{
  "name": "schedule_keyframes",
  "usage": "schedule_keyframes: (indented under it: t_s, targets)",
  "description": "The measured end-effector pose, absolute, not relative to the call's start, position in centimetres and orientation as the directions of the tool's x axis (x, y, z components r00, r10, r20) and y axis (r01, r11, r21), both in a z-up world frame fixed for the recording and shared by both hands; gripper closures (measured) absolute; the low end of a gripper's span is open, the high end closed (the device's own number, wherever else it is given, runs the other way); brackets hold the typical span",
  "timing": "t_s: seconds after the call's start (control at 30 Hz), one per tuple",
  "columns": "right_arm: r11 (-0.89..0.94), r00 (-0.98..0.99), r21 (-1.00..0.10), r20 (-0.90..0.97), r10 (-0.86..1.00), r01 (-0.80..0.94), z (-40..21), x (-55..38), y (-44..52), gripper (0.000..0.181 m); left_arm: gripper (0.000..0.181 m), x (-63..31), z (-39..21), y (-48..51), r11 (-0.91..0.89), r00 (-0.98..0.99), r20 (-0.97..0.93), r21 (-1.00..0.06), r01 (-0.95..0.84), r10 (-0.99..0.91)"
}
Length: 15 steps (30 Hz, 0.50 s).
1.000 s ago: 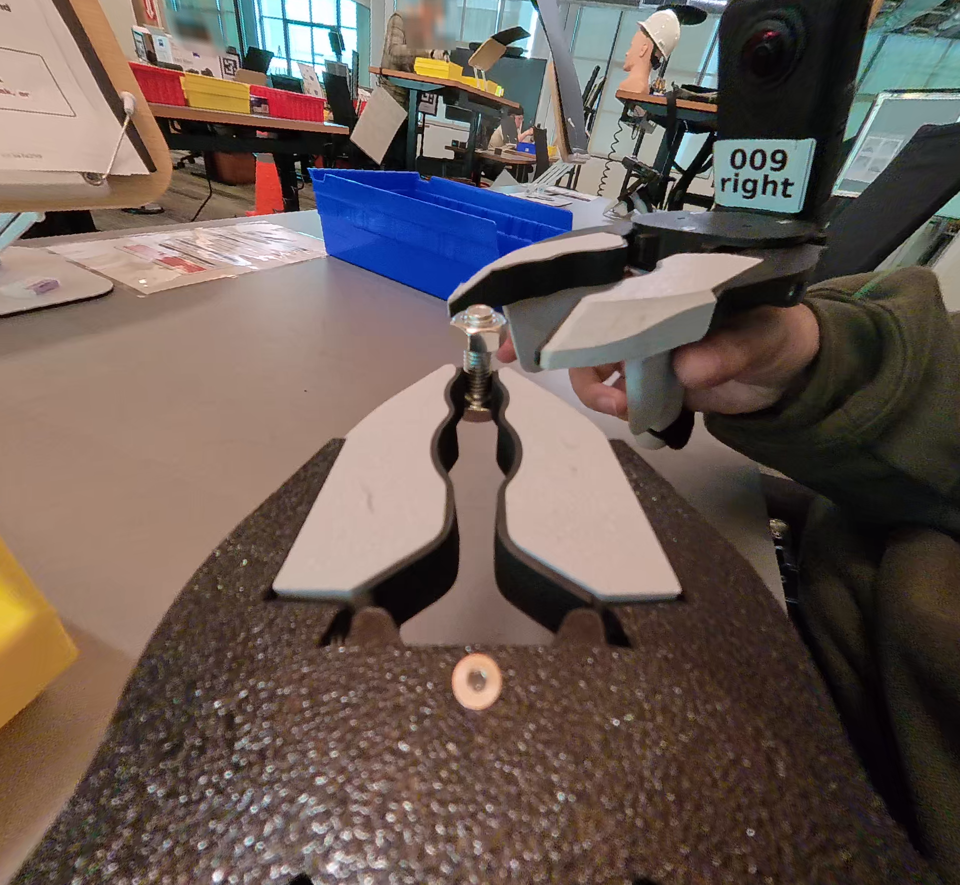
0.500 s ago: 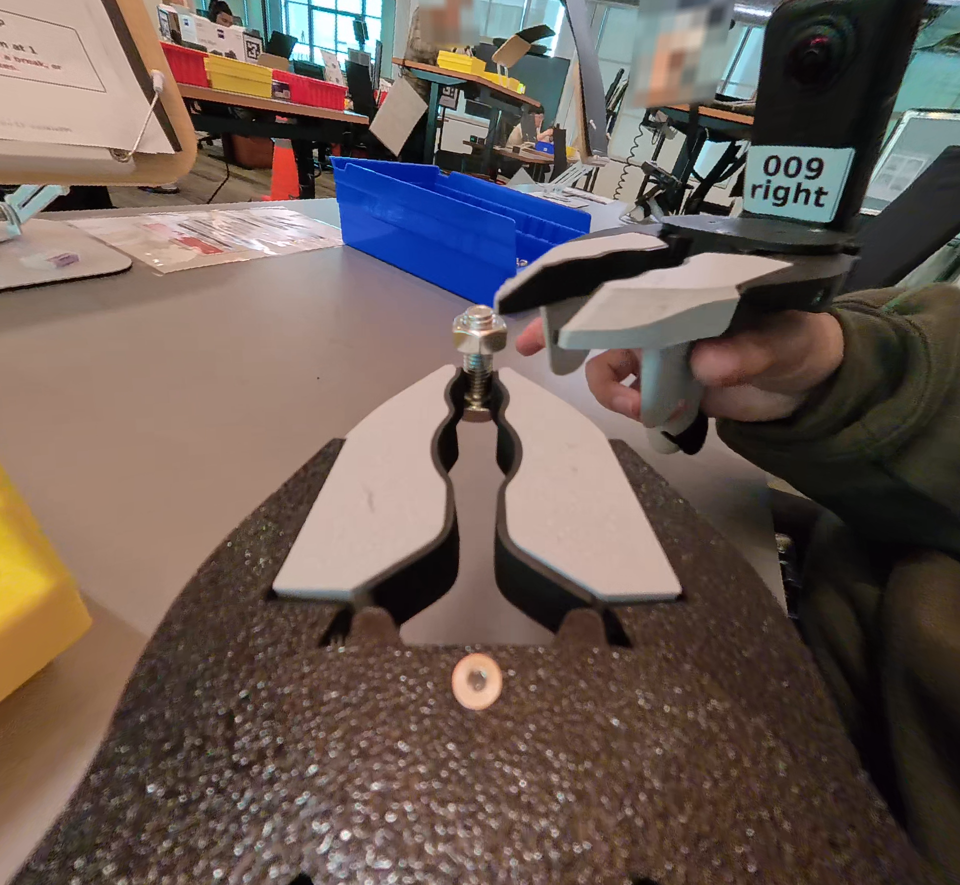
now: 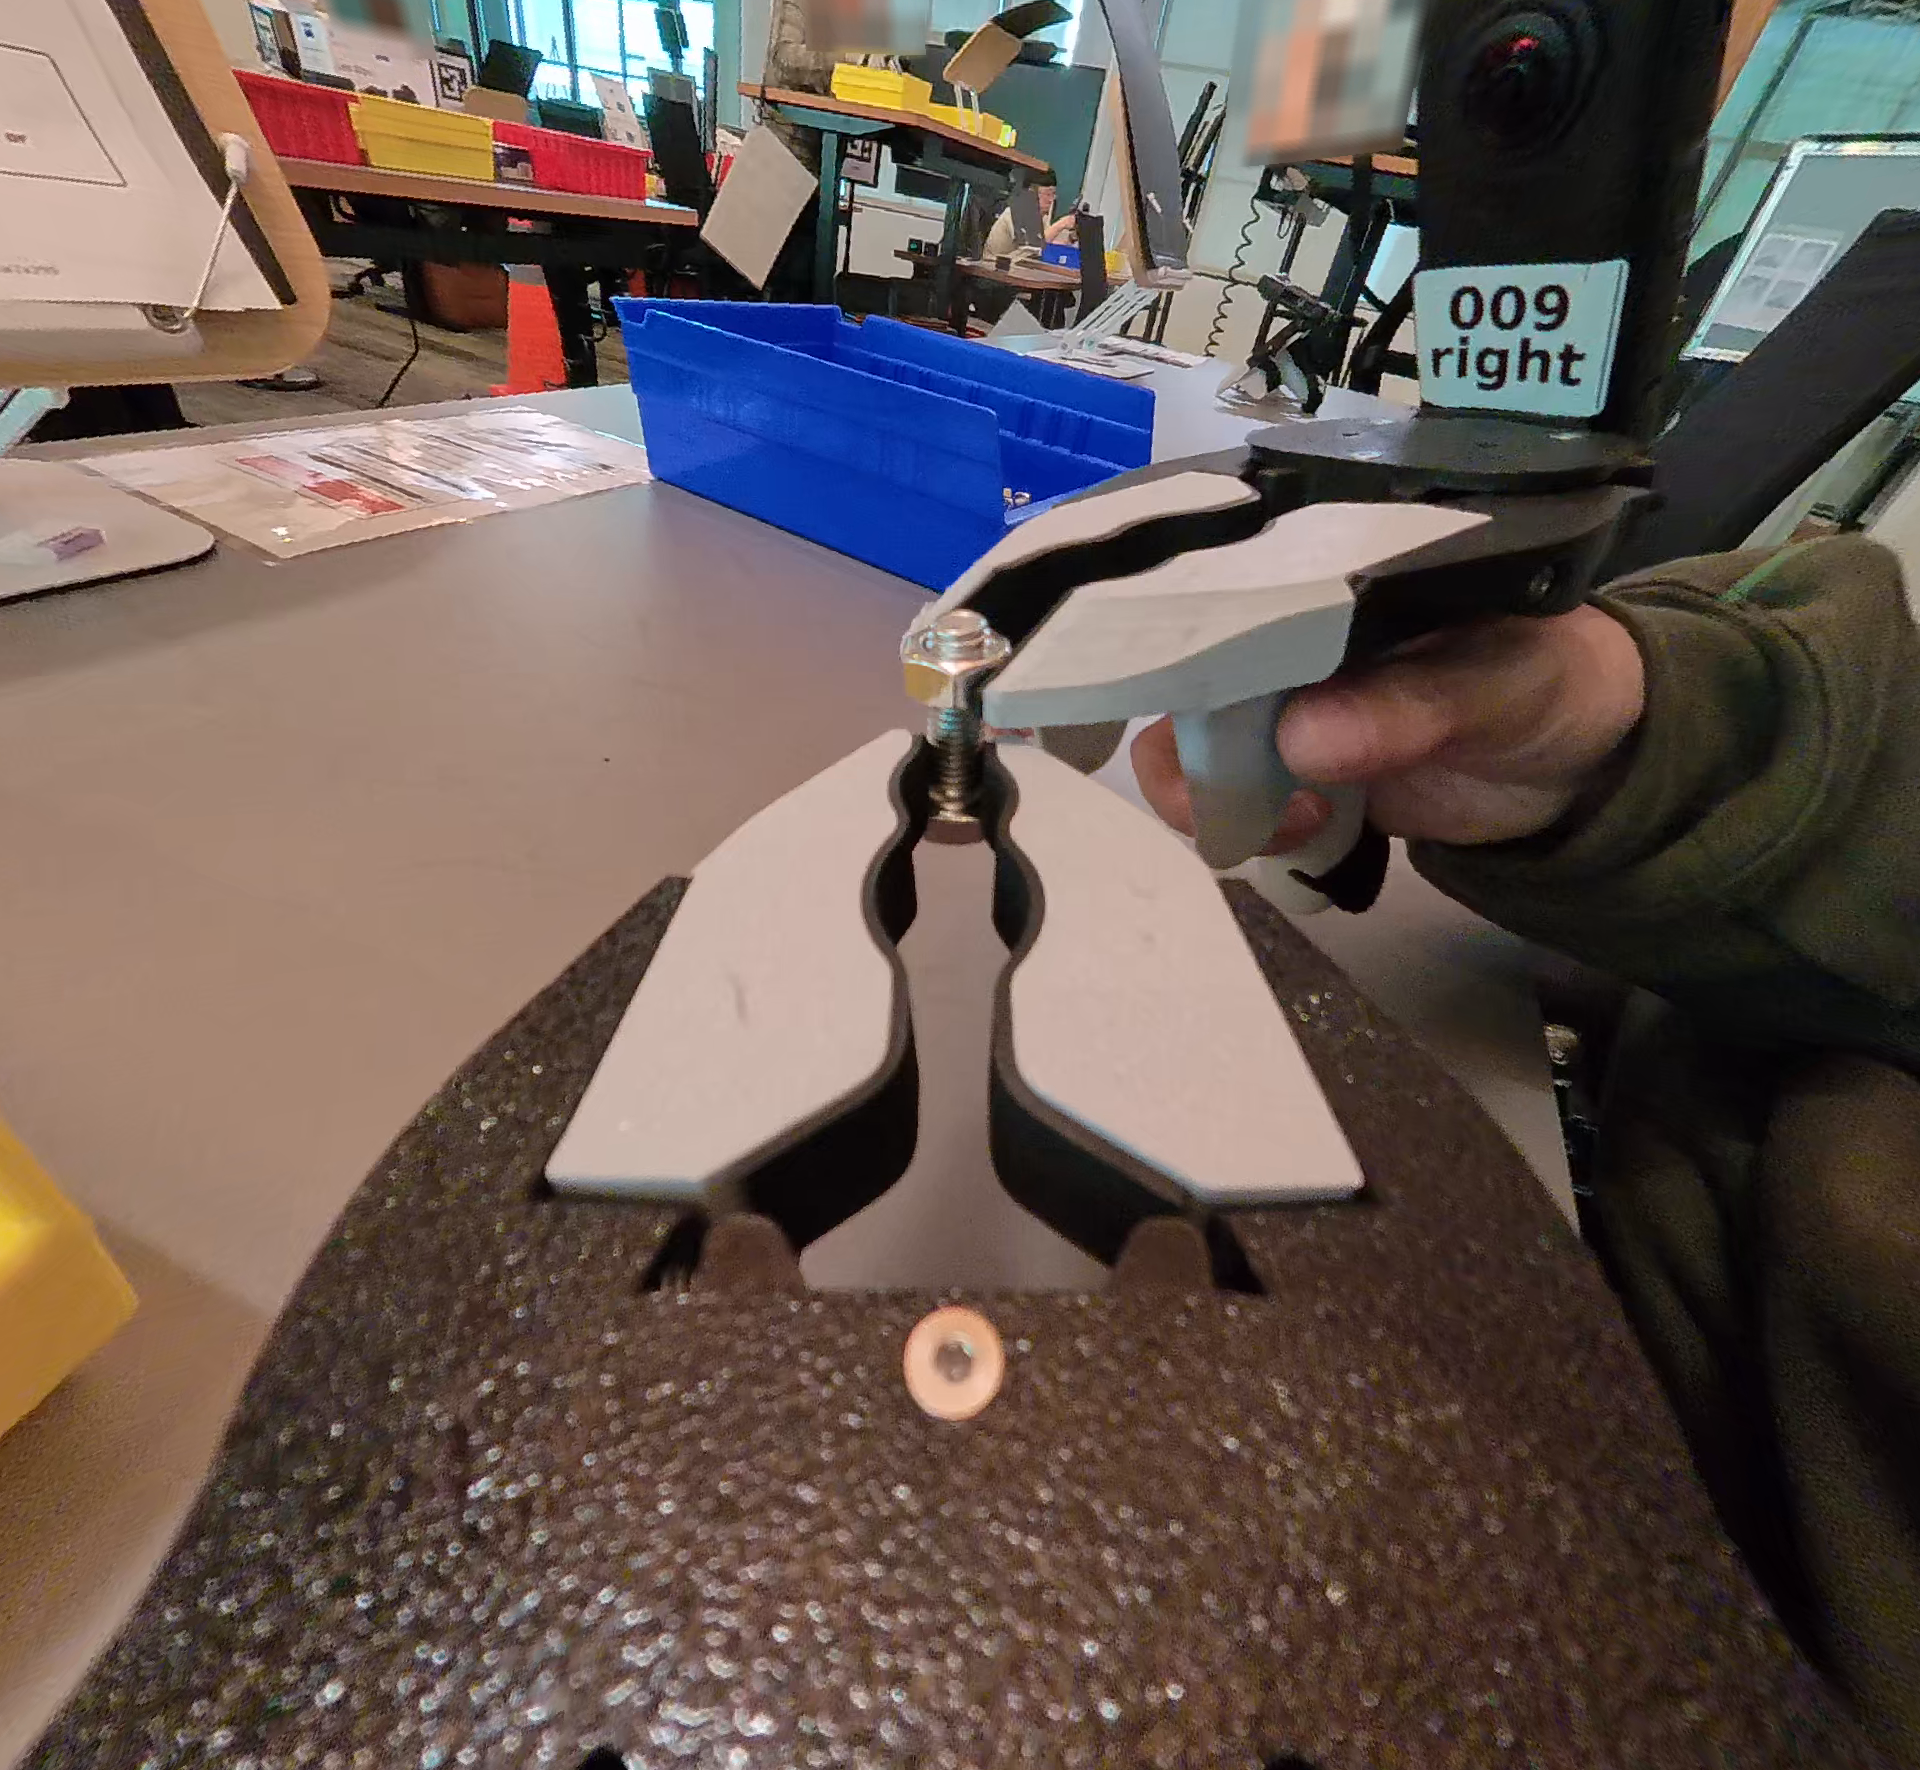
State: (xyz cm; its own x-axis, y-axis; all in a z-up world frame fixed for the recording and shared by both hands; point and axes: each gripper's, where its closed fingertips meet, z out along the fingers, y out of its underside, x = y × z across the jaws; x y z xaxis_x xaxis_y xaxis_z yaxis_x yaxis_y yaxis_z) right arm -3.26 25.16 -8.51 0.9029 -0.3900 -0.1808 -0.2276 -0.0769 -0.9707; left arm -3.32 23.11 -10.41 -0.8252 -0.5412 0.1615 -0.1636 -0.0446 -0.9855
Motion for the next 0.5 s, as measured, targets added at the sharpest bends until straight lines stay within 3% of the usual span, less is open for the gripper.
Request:
schedule_keyframes:
  t_s: [0.17, 0.27, 0.33, 0.5]
  targets:
    - [-0.05, 0.905, -0.968, -0.21, -0.371, -0.245, -8.3, -3.2, 25.2, 0.164, 0.172, -3.3, -10.1, 23.1, -0.07, -0.826, 0.166, -0.986, -0.152, -0.539]
    - [0.033, 0.892, -0.95, -0.302, -0.337, -0.31, -7.7, -2.9, 24.6, 0.164, 0.149, -2.9, -9.3, 23.5, -0.077, -0.8, 0.127, -0.992, -0.101, -0.587]
    - [0.095, 0.873, -0.936, -0.351, -0.337, -0.34, -7.1, -2.2, 23.6, 0.164, 0.143, -2.8, -9.1, 23.7, -0.065, -0.793, 0.1, -0.995, -0.077, -0.6]
    - [0.126, 0.82, -0.957, -0.289, -0.494, -0.261, -5.7, 1.2, 18.5, 0.164, 0.146, -3.0, -8.9, 23.8, -0.106, -0.804, 0.124, -0.991, -0.076, -0.582]
